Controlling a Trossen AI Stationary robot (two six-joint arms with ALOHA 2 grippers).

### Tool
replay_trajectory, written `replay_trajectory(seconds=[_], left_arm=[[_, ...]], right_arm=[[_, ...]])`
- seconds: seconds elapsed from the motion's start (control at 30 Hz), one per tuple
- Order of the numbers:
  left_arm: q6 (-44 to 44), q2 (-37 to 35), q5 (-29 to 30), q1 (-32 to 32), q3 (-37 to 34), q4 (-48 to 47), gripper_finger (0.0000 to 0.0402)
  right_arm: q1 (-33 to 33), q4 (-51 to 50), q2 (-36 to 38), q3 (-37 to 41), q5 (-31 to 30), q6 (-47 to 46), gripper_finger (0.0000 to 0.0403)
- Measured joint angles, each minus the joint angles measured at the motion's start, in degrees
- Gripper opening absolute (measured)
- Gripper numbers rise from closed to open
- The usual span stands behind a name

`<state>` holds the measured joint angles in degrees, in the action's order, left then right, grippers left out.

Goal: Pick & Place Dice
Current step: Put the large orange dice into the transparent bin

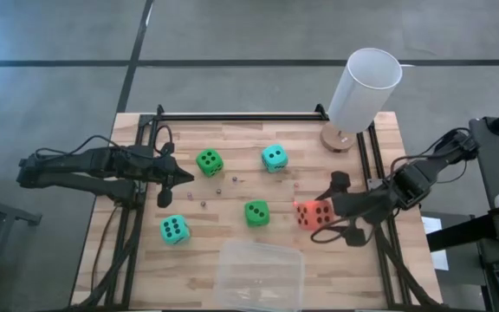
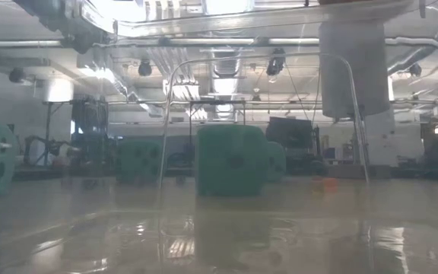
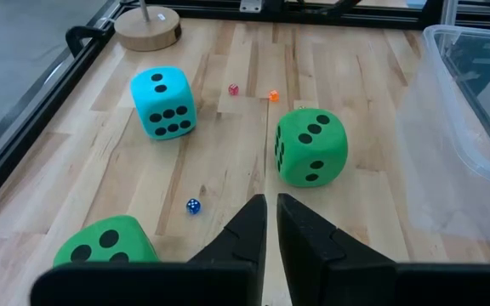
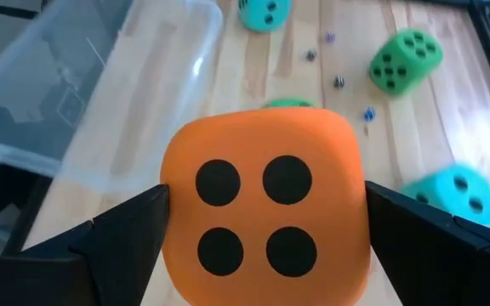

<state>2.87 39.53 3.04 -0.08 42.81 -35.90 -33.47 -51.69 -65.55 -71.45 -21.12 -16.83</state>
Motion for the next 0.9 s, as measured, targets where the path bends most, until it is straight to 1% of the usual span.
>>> replay_trajectory(seconds=[0.3,0.47,0.6,0.73,0.9], left_arm=[[0.0,-0.02,0.0,0.0,0.0,0.0,0.0038],[0.0,-0.01,0.0,-0.01,0.0,0.0,0.0038],[0.0,0.0,0.0,0.0,0.0,-0.03,0.0038],[0.0,0.0,0.0,0.0,0.0,-0.03,0.0038],[0.0,0.0,0.0,0.0,0.0,-0.03,0.0038]], right_arm=[[0.0,1.13,-10.18,-10.56,0.74,2.94,0.0366],[-0.02,5.19,-15.8,-14.35,5.34,3.51,0.0366],[-0.03,7.79,-19.61,-15.75,9.36,3.1,0.0366],[-0.07,8.13,-22.45,-16.21,11.63,0.55,0.0366],[-0.91,9.9,-24.93,-16.21,13.76,0.31,0.0366]])
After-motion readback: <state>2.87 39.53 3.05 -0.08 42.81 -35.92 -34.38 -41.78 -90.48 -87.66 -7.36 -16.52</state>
